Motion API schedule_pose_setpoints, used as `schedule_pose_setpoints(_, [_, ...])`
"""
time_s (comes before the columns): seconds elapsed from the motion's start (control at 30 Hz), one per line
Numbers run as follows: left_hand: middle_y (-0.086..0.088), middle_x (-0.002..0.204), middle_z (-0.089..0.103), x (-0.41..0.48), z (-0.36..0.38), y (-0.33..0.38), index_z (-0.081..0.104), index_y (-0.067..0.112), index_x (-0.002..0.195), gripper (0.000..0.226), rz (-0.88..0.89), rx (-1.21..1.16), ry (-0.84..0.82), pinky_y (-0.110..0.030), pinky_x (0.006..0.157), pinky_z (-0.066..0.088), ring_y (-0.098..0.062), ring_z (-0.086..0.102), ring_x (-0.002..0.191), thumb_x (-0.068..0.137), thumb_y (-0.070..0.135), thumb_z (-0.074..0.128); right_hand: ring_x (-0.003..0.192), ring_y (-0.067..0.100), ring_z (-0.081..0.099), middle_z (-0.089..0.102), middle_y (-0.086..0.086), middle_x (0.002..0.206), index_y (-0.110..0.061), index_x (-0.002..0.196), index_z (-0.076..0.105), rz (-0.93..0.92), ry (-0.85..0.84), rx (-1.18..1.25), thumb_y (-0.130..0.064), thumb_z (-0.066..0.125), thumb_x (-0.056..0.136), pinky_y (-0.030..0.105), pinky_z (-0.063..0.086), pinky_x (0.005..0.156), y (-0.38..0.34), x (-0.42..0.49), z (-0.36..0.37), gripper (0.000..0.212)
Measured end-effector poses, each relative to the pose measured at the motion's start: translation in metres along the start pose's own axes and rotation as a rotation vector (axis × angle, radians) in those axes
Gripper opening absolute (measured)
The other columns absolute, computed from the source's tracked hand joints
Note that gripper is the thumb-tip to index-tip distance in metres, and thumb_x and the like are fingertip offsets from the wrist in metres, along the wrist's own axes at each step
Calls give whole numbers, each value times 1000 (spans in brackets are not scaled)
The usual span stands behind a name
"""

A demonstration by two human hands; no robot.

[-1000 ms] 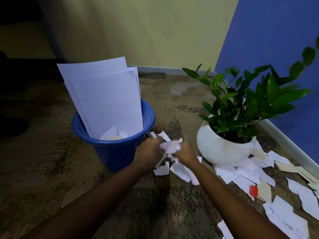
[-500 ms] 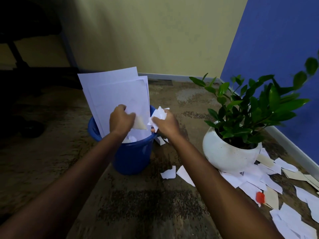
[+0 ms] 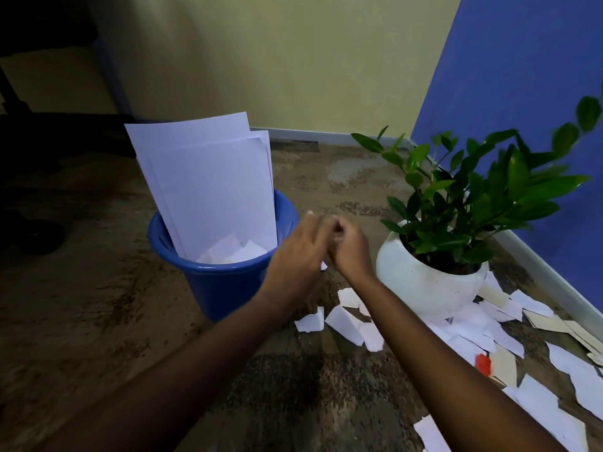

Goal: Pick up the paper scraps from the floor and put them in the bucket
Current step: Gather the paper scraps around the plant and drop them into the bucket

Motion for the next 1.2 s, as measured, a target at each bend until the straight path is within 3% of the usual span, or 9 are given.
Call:
schedule_pose_setpoints(0.07, [-14,143,43,-8,39,3,35,10,143,58,11,40,-147,-29,101,44,-27,41,134,88,1,51,107,29,60,64,17,116,-6,113,60,132,-105,-150,-10,51,92,38,48,90,45,-5,6,24])
schedule_pose_setpoints(0.23, [-14,135,49,-44,127,-31,39,10,138,47,-326,1,-522,-36,96,47,-29,52,120,92,11,51,124,30,51,53,15,134,-5,130,49,451,-484,-519,-33,56,90,33,42,100,152,-48,16,49])
schedule_pose_setpoints(0.3, [-14,135,52,-61,150,-46,44,10,134,38,-464,-18,-637,-36,99,45,-29,53,121,96,17,44,126,28,48,49,13,137,-7,136,38,514,-508,-583,-44,60,85,27,39,92,179,-68,11,67])
schedule_pose_setpoints(0.4, [-10,142,49,-73,169,-52,43,11,136,38,-495,7,-744,-33,109,38,-23,49,130,99,22,40,140,31,29,27,11,153,-11,145,23,571,-467,-595,-45,66,80,40,32,112,203,-89,11,85])
schedule_pose_setpoints(0.63, [-10,143,45,-83,187,-60,42,11,137,43,-580,-14,-733,-31,108,39,-23,46,131,97,24,47,137,27,32,38,12,146,-10,139,37,442,-409,-631,-33,67,83,35,27,113,197,-82,14,67])
schedule_pose_setpoints(0.77, [-10,145,44,-85,192,-60,40,9,138,45,-633,-38,-670,-31,113,33,-23,43,134,98,30,40,113,24,55,60,13,123,-8,124,51,361,-423,-503,-18,64,84,30,44,92,185,-74,17,44])
schedule_pose_setpoints(0.87, [-10,136,55,-88,193,-65,52,8,129,39,-686,-108,-650,-30,108,39,-22,52,126,98,29,40,88,19,52,60,13,101,-11,118,47,330,-428,-439,-14,64,82,30,42,74,177,-63,17,40])
schedule_pose_setpoints(1.07, [-9,126,62,-96,199,-75,61,7,120,31,-706,-229,-673,-29,96,45,-21,58,117,93,21,54,104,23,60,65,12,119,-4,118,61,240,-463,-347,-1,62,78,11,42,68,165,-24,20,40])
schedule_pose_setpoints(1.2, [-12,121,64,-98,197,-80,63,6,115,28,-726,-271,-636,-29,92,47,-23,60,112,92,20,56,104,28,63,65,16,120,-6,122,59,350,-559,-451,-3,67,76,18,42,66,189,-14,32,47])
Point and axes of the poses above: each hand's wrist, its own x-axis towards the middle knuckle, its own z-axis out of the palm, y = z × x, the point moved 10 cm from there along x, towards the middle knuckle
